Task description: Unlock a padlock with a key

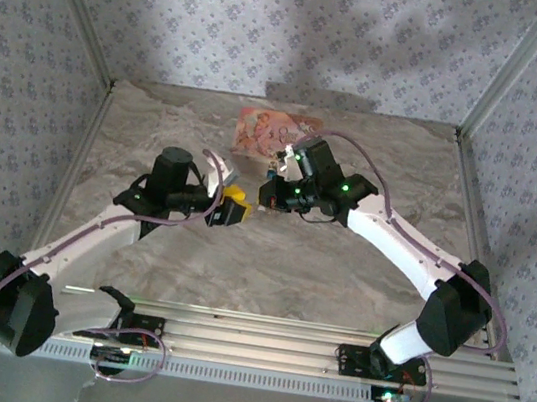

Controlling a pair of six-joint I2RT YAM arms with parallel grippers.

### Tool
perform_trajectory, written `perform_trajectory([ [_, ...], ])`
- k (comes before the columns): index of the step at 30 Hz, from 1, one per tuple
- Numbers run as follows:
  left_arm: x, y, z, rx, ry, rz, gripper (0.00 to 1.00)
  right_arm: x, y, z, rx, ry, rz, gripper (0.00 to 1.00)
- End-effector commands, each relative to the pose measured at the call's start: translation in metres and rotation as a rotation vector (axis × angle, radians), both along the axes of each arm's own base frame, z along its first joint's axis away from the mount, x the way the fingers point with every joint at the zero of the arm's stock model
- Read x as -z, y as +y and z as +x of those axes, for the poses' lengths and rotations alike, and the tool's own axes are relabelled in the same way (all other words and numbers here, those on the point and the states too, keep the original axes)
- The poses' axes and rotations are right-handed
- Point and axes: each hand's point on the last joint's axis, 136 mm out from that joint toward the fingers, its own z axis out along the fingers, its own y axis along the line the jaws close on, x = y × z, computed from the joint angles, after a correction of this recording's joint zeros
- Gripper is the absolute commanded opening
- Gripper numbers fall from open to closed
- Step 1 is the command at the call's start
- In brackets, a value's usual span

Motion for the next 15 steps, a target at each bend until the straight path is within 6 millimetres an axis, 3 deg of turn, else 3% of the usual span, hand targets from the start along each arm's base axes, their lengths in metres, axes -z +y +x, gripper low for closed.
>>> perform_trajectory([
  [1,-0.008,-0.008,-0.007,0.081,-0.017,-0.021,0.48,0.000,-0.001,-0.007,-0.014,0.010,-0.002,0.00],
  [8,-0.003,-0.014,-0.004,0.107,-0.019,0.036,0.38,0.004,-0.003,-0.010,-0.015,0.018,-0.010,0.00],
  [15,0.001,-0.026,0.001,0.118,-0.012,0.058,0.40,0.007,-0.003,-0.011,-0.016,0.024,-0.014,0.00],
])
